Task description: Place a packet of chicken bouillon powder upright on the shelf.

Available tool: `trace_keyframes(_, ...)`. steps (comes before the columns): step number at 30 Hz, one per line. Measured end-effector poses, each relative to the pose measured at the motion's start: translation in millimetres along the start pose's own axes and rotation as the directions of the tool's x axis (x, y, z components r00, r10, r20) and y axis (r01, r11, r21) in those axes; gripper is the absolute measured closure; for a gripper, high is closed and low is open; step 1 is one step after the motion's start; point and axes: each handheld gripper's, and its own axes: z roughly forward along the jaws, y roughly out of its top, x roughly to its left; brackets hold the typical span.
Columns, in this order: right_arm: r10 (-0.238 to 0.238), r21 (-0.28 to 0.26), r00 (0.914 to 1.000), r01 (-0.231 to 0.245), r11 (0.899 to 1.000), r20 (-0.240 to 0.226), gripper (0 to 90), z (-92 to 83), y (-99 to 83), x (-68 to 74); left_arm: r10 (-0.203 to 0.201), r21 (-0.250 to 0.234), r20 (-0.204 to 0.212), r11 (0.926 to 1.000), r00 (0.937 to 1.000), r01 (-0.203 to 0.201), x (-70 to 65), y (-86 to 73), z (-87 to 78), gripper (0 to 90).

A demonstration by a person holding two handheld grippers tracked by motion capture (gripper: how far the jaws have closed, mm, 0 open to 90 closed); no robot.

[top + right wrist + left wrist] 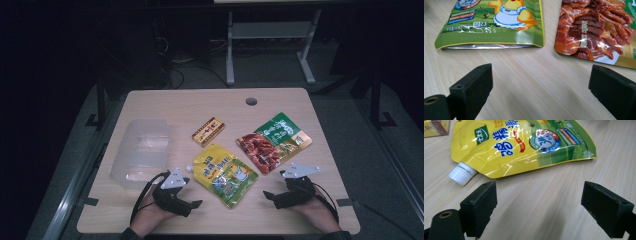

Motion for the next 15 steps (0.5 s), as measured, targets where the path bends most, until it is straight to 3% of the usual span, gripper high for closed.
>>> trace_keyframes(3,0.001,0.004,1.0000,-0.001,1.000,-0.006,7.8,-0.6,0.8,0.6,0.005,-0.002,-0.002,1.0000,1.0000,-0.005,-0.1,0.5,0.4,12.9)
trace_keyframes(4,-0.003,0.008,0.9997,0.003,1.000,-0.023,13.4,-1.5,3.3,1.2,-0.001,-0.004,0.001,1.0000,1.0000,0.001,-0.2,0.8,0.9,12.9)
trace_keyframes(10,-0.016,0.023,0.9989,0.017,1.000,-0.045,24.9,-2.1,14.1,4.4,-0.002,-0.002,0.006,1.0000,1.0000,0.002,0.0,1.0,1.0,13.0)
trace_keyframes(13,-0.024,0.023,0.9976,0.025,0.999,-0.066,38.2,-0.8,21.4,6.1,-0.003,0.001,0.006,1.0000,1.0000,0.003,-0.6,1.1,1.1,13.1)
trace_keyframes(14,-0.024,0.023,0.9976,0.025,0.999,-0.066,38.2,-0.8,21.4,6.1,-0.003,0.001,0.006,1.0000,1.0000,0.003,-0.6,1.1,1.1,13.2)
trace_keyframes(15,-0.034,0.023,0.9964,0.036,0.999,-0.078,49.5,0.3,26.1,8.4,-0.006,0.004,0.007,1.0000,1.0000,0.006,-1.2,0.9,0.9,13.3)
